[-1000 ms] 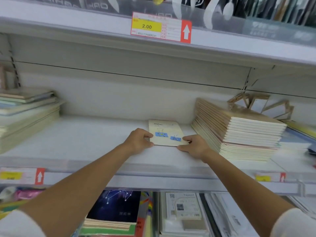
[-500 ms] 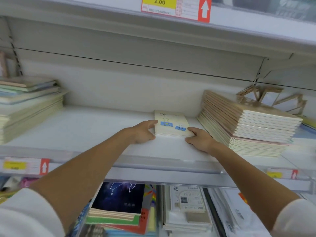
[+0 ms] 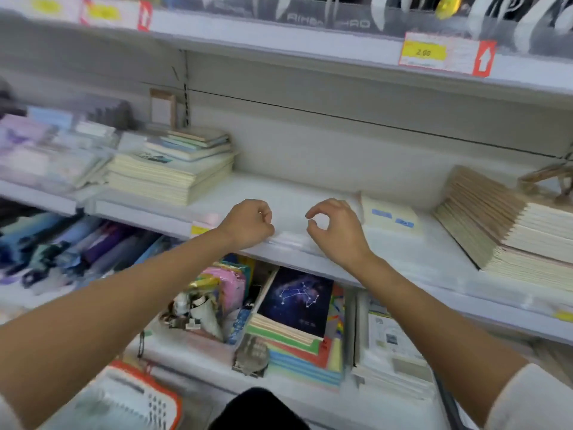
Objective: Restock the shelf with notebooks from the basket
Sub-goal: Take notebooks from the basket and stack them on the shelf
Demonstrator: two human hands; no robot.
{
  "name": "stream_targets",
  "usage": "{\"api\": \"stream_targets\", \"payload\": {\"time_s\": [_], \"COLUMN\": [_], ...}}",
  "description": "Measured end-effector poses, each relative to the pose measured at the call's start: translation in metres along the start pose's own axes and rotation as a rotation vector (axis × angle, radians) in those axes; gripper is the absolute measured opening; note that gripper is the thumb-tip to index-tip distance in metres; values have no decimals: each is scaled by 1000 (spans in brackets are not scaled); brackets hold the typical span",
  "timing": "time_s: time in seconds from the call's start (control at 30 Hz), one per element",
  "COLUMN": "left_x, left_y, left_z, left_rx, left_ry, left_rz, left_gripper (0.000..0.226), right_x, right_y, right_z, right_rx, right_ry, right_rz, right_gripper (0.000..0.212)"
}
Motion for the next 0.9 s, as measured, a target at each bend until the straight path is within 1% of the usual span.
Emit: {"api": "stream_targets", "payload": {"time_s": [0.17,0.33,0.4,0.53,0.57,0.63,0.7,0.83,0.9], "left_x": [107,204,240,307,323,358,392,452,481], "left_y": [-79,-122,-131,-142,-144,-145,-144,-134,-126], "left_z": [67,136,160,204,215,239,265,322,352], "left_rx": [-32,-88,-95,-120,-130,-157,-202,-280,-344], "left_ry": [-145,-342,-440,-612,-651,-736,-820,-1013,-1124], "left_rz": [-104,-161,-157,-62,-50,20,120,253,282], "left_gripper": [25,34,33,32,33,32,27,17,9], "right_x": [97,182,209,249,255,260,263,288,300], "right_y": [85,179,218,277,289,310,327,348,355], "right_z": [12,46,62,99,110,131,154,184,197], "right_rx": [181,361,463,682,713,727,754,915,990], "right_ry": [-132,-149,-156,-121,-93,23,119,70,31], "right_rz": [-187,-364,-406,-532,-568,-649,-703,-727,-695], "right_gripper": [11,8,10,13,12,12,6,8,16]}}
Point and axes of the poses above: each hand's wrist, its own z-axis away from the middle knuckle, its own y-axis out of the palm, x = y × z, the point moved 5 cm from there along -z, towards the middle knuckle, and after that the axes turned 14 degrees about -y, right-handed, at the moved point
